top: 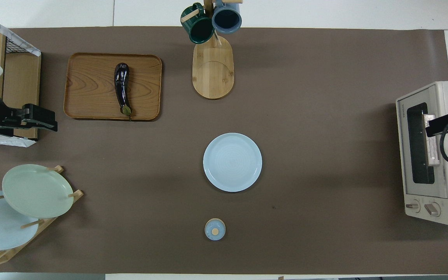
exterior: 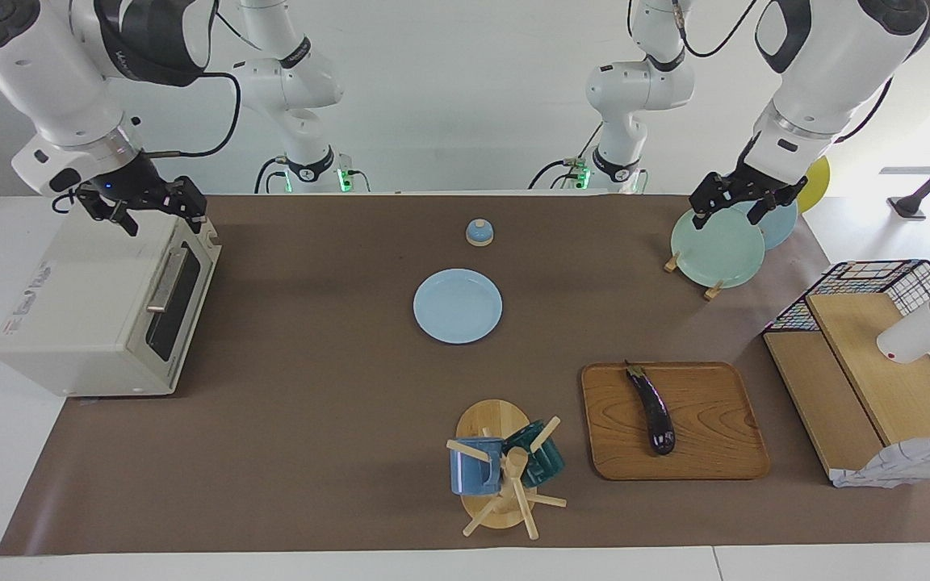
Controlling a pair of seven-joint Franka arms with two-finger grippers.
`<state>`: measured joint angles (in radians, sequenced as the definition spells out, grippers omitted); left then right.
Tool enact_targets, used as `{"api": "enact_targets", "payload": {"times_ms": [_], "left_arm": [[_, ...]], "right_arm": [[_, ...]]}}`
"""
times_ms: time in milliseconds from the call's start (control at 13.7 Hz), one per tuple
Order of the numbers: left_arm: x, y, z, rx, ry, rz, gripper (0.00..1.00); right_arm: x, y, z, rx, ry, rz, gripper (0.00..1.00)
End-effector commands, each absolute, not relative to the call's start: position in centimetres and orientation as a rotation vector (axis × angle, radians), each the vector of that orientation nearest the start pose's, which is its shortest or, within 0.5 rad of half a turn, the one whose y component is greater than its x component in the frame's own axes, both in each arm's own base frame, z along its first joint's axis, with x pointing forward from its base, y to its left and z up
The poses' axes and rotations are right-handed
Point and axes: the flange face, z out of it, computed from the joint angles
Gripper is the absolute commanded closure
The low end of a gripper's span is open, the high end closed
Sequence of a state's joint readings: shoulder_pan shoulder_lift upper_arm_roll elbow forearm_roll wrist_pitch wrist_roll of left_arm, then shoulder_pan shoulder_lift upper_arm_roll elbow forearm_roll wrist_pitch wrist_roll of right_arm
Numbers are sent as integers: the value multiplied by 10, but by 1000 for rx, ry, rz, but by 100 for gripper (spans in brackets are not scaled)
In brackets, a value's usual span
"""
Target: Put eggplant into oven
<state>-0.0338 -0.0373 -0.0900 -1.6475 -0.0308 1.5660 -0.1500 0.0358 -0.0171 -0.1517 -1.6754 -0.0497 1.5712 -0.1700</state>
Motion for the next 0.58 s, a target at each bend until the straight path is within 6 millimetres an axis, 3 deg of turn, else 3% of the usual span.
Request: {"api": "enact_targets", "payload": {"times_ms": [0, 291, 510], "left_arm": [[543, -71, 613, -3165, -51, -21, 0], [573, -77, 590, -3226, -71, 2, 0], [634, -98, 535, -3237, -29, 90, 0]], "right_arm": [[537, -67, 588, -3146, -77, 149, 0], [537, -68, 588, -3146, -72, 149, 0], [537, -66, 588, -3146, -79, 149, 0]]}}
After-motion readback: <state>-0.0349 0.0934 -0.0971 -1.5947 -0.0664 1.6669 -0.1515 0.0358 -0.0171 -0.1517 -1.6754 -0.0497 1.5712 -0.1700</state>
